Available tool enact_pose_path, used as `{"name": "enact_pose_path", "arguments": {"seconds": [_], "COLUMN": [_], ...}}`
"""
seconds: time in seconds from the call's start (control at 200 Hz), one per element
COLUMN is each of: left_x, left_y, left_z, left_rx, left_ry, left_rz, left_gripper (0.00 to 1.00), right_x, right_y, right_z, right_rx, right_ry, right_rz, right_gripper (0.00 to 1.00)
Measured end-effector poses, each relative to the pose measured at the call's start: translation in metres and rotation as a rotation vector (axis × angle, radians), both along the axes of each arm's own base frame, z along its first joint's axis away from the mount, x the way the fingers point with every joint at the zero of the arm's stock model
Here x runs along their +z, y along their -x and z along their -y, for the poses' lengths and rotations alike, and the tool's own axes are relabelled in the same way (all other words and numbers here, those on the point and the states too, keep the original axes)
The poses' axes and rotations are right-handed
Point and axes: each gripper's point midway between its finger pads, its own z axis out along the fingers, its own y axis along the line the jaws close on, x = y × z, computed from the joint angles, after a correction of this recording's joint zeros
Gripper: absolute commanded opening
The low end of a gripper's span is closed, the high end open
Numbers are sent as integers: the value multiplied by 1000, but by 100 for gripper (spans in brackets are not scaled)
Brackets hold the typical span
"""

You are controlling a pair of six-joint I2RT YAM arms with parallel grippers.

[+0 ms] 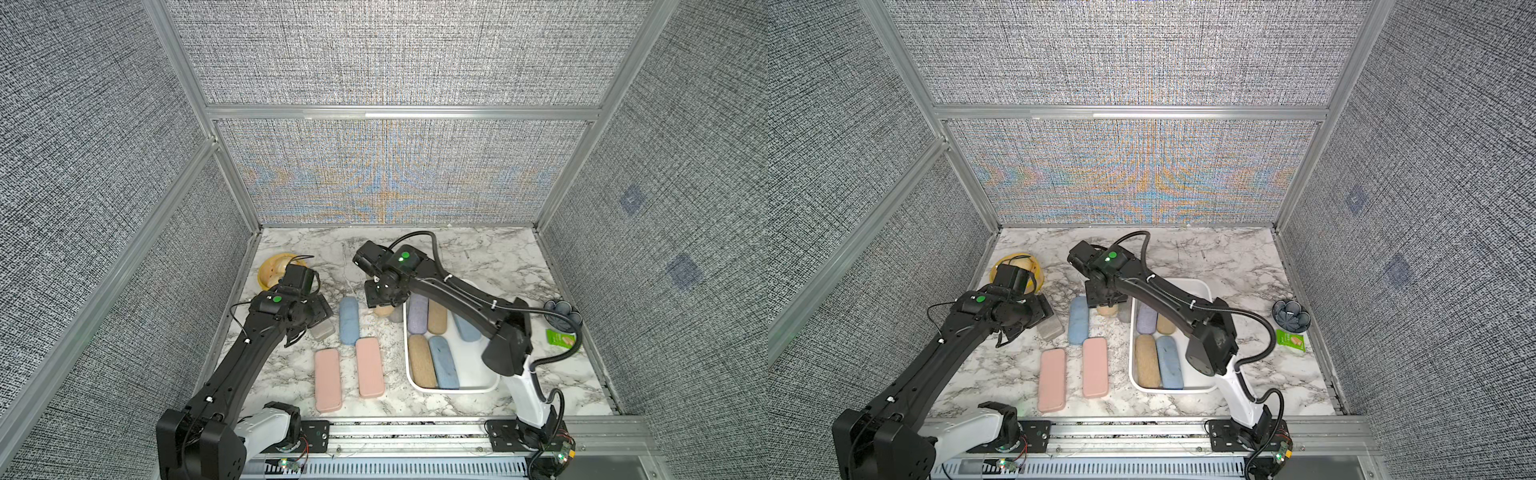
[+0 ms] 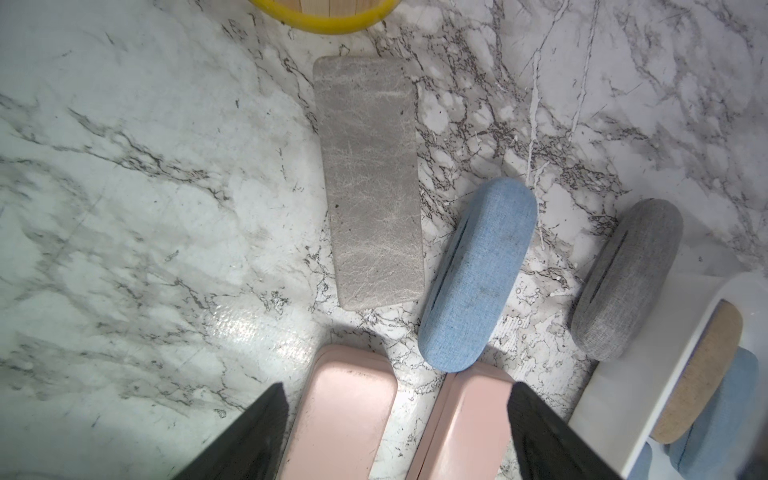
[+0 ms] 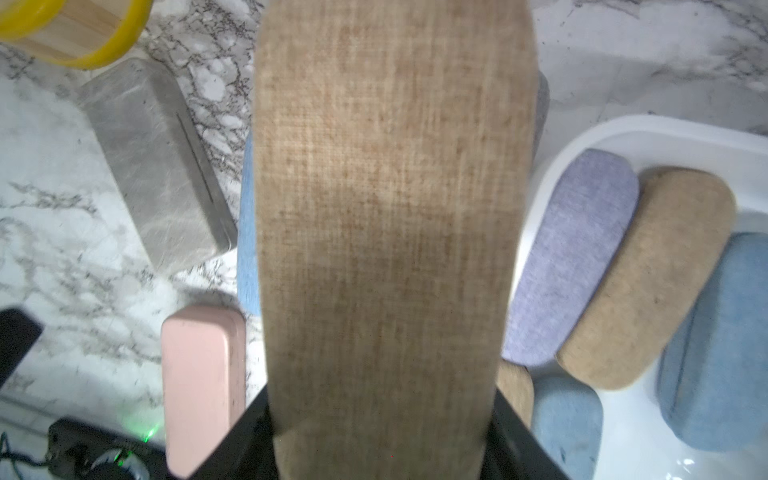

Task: Put the glasses cases into the storage boxes
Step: Place the glasses case in the storage box.

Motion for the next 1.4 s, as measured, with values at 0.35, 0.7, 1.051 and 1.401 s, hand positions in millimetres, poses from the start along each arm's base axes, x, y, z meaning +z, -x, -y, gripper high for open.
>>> {"name": "enact_pose_path", "arguments": {"seconds": [0.35,0.7,1.051,1.401], "left_x": [-1,4,-11,-30], "left_y": [-6,-10,-11,-13], "left_z": [16,27,33,33], "left_rx": [-55,-84,-103,-111], "left_ry": [64,109,128,119], "left_rz": [-13,-8,-36,-61], "left_gripper": [81,80,79,79], "right_x": [30,1,-45,-82], "right_y": [90,159,183,176], "right_z": [114,189,222,227], "right_rx": [-37,-130,-229,-223], "right_ry": [34,83,133,132], "right_rz": [-68,-231,-474,-639], "right_gripper": [43,43,42,40]}}
